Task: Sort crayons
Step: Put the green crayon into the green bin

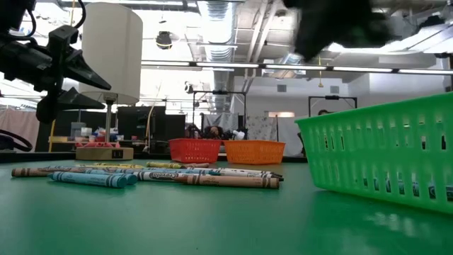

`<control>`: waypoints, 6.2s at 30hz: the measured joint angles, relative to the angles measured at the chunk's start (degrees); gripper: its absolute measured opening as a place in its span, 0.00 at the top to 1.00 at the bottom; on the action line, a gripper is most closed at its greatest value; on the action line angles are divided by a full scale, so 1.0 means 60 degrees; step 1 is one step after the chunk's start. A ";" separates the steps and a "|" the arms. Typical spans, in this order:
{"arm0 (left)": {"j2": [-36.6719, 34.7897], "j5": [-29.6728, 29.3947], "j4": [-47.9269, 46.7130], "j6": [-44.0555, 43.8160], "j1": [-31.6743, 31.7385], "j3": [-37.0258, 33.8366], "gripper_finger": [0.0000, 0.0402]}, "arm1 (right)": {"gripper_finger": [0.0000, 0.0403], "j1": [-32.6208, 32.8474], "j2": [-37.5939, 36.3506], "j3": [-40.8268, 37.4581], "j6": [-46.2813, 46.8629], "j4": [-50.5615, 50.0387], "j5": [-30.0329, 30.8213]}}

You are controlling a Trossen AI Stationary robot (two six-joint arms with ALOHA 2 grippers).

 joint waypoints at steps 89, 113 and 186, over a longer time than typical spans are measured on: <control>0.1022 -0.1207 0.0009 0.0907 0.0004 -0.0022 0.46 | 0.73 -0.4592 0.4826 0.2497 -0.9281 0.3788 0.0510; 0.1021 -0.1377 -0.0006 0.0911 0.0000 -0.0022 0.46 | 0.73 -0.4444 0.5127 0.2501 -0.9378 0.4530 0.0538; 0.1020 -0.1331 -0.0007 0.0838 0.0000 -0.0022 0.46 | 0.79 -0.4119 0.5128 0.2369 -0.9400 0.4471 -0.0218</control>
